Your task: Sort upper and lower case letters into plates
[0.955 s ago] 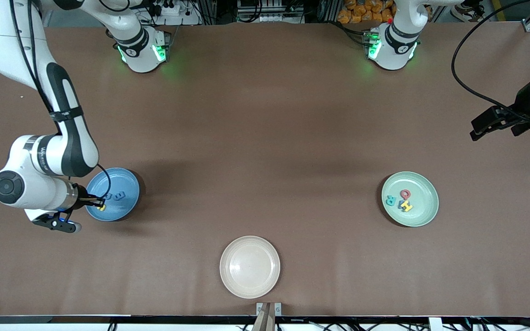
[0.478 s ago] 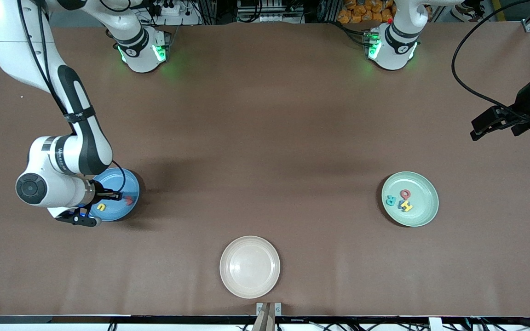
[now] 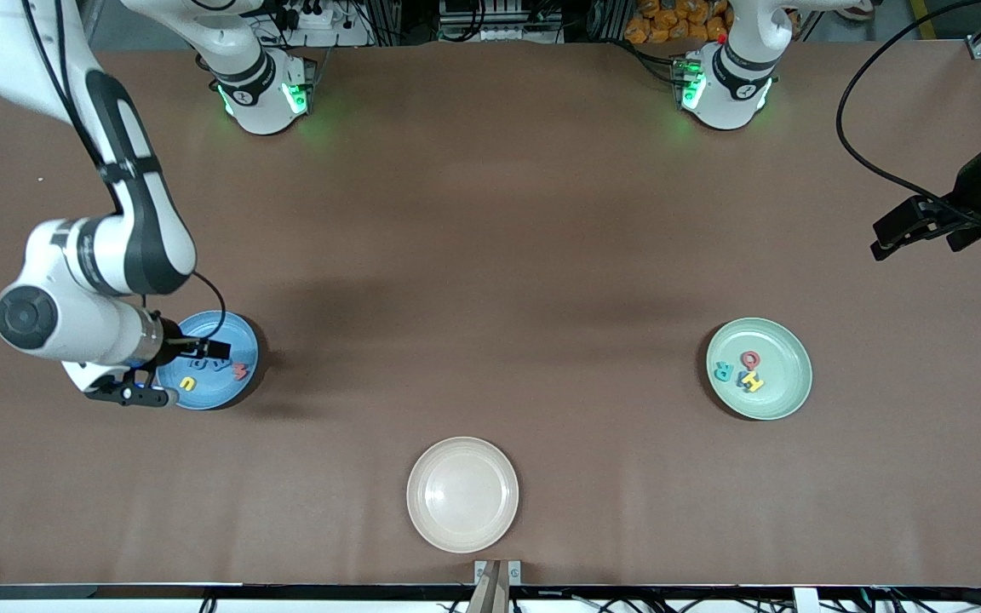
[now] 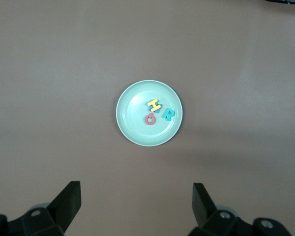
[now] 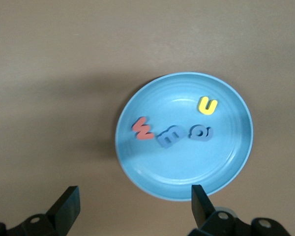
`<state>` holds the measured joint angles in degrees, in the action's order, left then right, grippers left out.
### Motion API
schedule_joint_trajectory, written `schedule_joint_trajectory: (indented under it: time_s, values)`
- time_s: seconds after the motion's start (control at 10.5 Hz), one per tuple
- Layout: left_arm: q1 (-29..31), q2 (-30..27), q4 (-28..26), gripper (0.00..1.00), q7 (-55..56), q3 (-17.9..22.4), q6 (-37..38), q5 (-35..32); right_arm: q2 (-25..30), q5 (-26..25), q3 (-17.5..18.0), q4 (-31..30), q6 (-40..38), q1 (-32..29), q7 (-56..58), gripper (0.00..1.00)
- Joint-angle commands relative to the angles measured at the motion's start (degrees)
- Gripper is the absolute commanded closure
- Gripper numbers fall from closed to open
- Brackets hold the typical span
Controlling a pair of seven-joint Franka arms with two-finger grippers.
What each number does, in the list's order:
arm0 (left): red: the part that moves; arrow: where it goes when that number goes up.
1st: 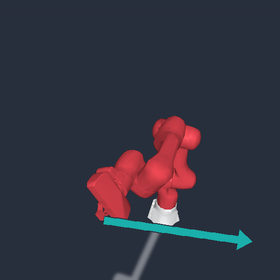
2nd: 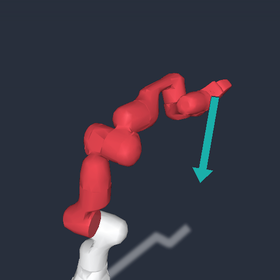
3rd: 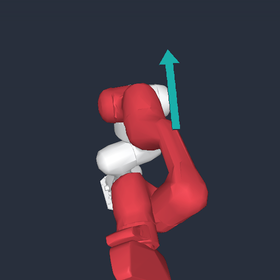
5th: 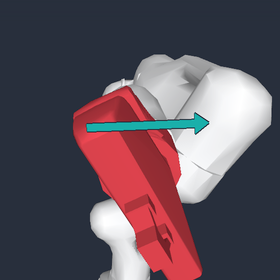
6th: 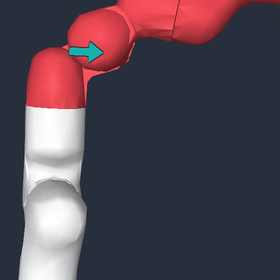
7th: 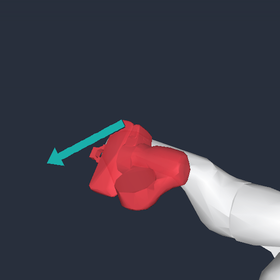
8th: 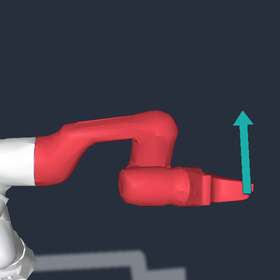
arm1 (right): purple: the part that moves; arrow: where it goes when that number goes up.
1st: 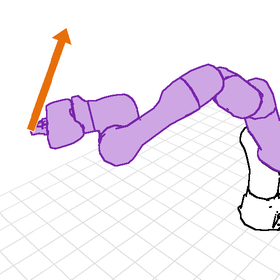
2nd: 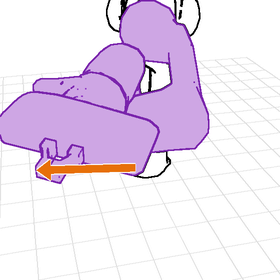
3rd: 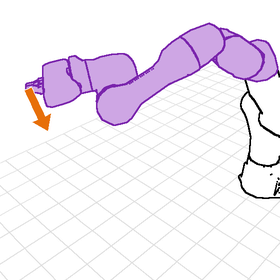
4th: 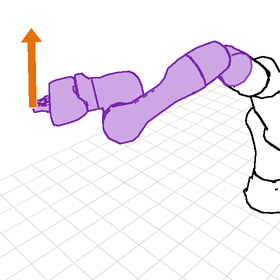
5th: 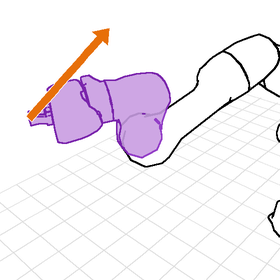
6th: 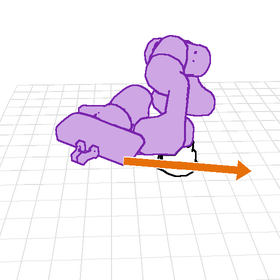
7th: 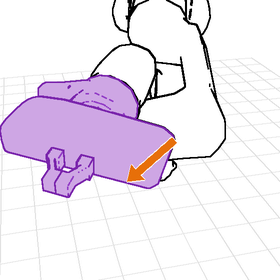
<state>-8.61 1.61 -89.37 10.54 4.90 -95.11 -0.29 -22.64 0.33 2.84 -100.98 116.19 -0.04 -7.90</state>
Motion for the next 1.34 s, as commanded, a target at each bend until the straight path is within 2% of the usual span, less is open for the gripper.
schedule_joint_trajectory:
  time_s: [0.0, 0.19, 0.38, 0.48, 0.67, 1.24]
  values:
    - [0.3, -0.6, 0.2, 0.0, -0.9, 0.3, 0.9, 1.4, 10.8, 0.5, 5.8, -9.9, 0.7, -4.8, 2.8, 0.0]
    - [0.3, -0.6, 0.1, 0.0, -0.8, 0.4, 1.0, 1.4, 17.4, -0.2, 5.8, -13.9, 0.7, -2.4, 3.5, 0.0]
    - [0.3, -0.6, 0.1, 0.0, -0.8, 0.4, 1.3, 1.4, 20.9, -1.7, 5.8, -13.2, 0.6, 0.3, 3.9, 0.0]
    - [0.3, -0.6, 0.1, 0.0, -0.8, 0.4, 1.8, 1.4, 21.1, -3.7, 5.9, -10.6, -0.2, 0.5, 4.2, 0.0]
    - [0.3, -0.6, 0.2, 0.0, -0.8, 0.4, 1.9, 1.5, 21.1, -4.1, 5.6, -5.0, -3.2, 0.7, 6.2, 0.0]
    - [0.3, -0.6, 0.1, 0.0, -0.8, 0.4, 2.0, 1.4, 20.6, -3.1, 5.3, 15.2, -28.4, -3.1, 10.9, 0.0]
